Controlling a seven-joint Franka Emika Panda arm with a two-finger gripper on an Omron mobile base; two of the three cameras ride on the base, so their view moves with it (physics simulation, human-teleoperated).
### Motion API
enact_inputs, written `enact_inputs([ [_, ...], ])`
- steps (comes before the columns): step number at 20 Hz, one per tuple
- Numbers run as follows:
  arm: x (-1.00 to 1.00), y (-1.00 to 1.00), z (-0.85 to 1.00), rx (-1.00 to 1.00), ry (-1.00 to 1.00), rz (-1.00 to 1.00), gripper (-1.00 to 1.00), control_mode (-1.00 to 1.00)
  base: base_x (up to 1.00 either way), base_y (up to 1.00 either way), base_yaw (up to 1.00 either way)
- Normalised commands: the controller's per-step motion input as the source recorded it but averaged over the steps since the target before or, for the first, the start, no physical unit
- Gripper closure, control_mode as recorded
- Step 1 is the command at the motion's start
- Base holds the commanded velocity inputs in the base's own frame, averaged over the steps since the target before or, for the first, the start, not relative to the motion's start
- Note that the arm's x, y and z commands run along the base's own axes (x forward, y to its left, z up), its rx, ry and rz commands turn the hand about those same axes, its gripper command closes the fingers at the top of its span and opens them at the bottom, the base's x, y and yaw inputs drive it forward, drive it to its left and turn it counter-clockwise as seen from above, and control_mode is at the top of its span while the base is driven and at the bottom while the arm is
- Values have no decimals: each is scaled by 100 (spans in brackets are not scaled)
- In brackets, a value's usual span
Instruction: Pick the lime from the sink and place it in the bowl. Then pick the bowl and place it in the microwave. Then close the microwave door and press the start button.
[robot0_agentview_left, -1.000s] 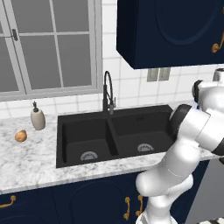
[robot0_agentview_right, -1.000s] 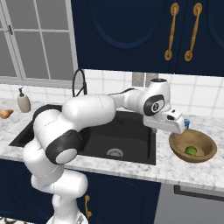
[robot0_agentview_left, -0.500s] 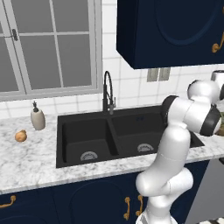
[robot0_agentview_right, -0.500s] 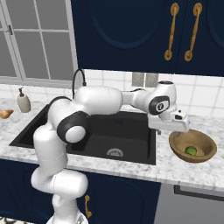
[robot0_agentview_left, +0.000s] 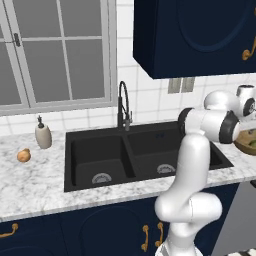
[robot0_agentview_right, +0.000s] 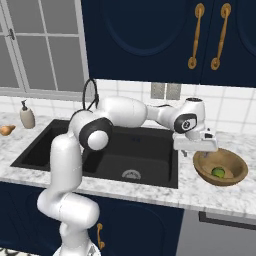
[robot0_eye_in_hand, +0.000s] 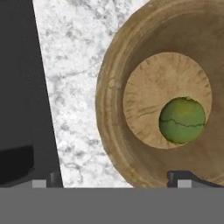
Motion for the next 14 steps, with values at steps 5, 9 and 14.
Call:
enact_inputs([
  [5,21,-11,-32,2,-1,9,-100,-100,0,0,0],
  [9,29,0,-27,0,0,4,-100,-100,0,0,0],
  [14,21,0,-28,0,0,2,-100,-100,0,0,0],
])
